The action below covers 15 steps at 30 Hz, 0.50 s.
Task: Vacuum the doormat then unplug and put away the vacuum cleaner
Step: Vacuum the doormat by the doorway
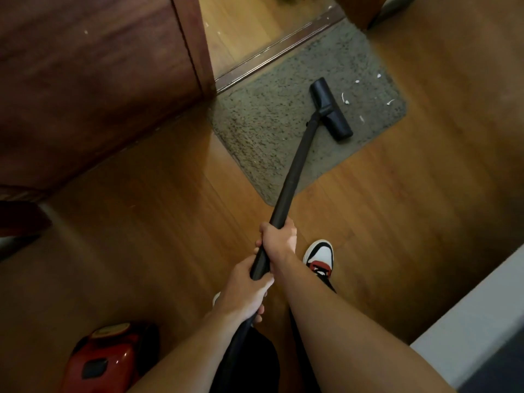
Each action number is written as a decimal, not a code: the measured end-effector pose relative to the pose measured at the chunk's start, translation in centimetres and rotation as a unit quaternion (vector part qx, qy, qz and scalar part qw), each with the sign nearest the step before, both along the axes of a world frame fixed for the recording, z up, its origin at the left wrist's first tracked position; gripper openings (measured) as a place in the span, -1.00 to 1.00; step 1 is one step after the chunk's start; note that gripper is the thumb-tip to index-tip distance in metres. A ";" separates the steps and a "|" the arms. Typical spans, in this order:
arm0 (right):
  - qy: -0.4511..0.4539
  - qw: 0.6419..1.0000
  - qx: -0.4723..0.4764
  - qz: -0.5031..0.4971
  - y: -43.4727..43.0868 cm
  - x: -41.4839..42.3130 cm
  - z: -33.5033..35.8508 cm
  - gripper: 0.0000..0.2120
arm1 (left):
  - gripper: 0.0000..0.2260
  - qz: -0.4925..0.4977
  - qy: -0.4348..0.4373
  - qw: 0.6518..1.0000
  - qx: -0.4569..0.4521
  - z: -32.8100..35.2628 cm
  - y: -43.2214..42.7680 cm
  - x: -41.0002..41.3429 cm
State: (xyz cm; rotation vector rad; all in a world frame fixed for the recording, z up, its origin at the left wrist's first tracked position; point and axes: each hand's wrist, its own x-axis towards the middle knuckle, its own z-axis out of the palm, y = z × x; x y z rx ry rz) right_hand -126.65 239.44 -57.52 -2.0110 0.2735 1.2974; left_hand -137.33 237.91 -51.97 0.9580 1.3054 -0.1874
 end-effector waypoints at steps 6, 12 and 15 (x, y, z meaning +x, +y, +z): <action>0.005 1.000 -0.013 0.013 1.3 4.0 -0.8 -0.77 | -0.95 0.003 -0.002 1.000 0.002 -1.3 1.0 3.8; -0.014 0.999 -0.011 0.027 2.3 8.6 -1.2 -0.76 | -0.96 0.026 -0.014 0.998 -0.054 -1.6 2.5 8.2; -0.025 0.999 -0.010 0.042 2.6 10.4 -1.6 -0.74 | -0.98 0.029 -0.017 0.997 -0.063 -1.8 3.0 10.1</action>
